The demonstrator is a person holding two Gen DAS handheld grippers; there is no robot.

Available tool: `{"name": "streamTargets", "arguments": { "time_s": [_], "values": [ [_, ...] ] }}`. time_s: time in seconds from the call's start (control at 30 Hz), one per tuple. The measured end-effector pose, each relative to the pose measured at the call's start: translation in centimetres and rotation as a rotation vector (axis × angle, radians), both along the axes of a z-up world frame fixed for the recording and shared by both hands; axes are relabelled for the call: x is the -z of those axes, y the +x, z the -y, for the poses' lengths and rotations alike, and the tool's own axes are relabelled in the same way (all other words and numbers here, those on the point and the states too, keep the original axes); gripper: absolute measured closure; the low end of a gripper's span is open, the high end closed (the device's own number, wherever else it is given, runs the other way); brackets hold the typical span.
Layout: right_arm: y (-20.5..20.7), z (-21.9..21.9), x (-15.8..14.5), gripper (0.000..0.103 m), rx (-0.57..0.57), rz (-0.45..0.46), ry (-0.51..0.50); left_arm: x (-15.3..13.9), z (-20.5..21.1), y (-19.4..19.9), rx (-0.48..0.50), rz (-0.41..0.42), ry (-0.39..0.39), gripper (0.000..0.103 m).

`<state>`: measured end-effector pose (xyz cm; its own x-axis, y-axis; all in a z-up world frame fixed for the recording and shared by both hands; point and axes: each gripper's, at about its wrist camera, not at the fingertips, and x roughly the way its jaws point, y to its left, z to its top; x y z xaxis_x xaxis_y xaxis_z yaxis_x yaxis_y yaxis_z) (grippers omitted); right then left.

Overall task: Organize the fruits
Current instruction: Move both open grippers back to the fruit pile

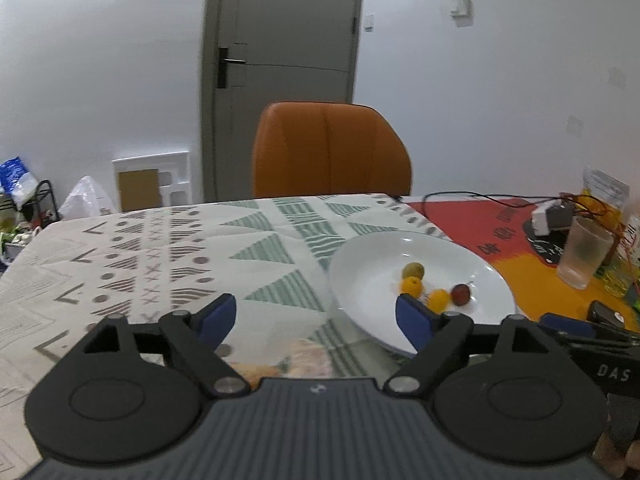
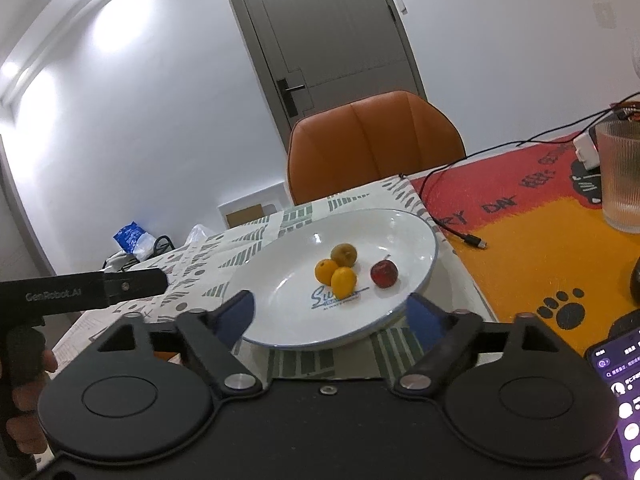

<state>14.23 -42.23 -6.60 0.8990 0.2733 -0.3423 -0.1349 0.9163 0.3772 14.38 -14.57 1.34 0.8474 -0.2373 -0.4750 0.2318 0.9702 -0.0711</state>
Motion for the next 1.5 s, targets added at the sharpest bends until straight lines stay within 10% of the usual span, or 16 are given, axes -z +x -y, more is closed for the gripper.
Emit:
{"name": "streamTargets", "arguments": {
  "time_s": [0.37,1.2,1.5],
  "values": [
    [0.0,-2.6,-0.9,0.000,-0.051,0.005,-0.029,-0.3,-4.1,-1.3,-0.088,0.005,-0.018,0.013],
    [0.5,-8.9,-1.4,0.000,-0.177,-0.029,-0.083,1.0,-11.4,-2.7,-0.186,-0.003,-0.084,0.010],
    [0.8,-11.2,-1.1,0.005,-0.219,-0.043,-0.135,3.1,-12.1,-2.4,-0.164,-0.049,-0.136,0.031]
  ]
}}
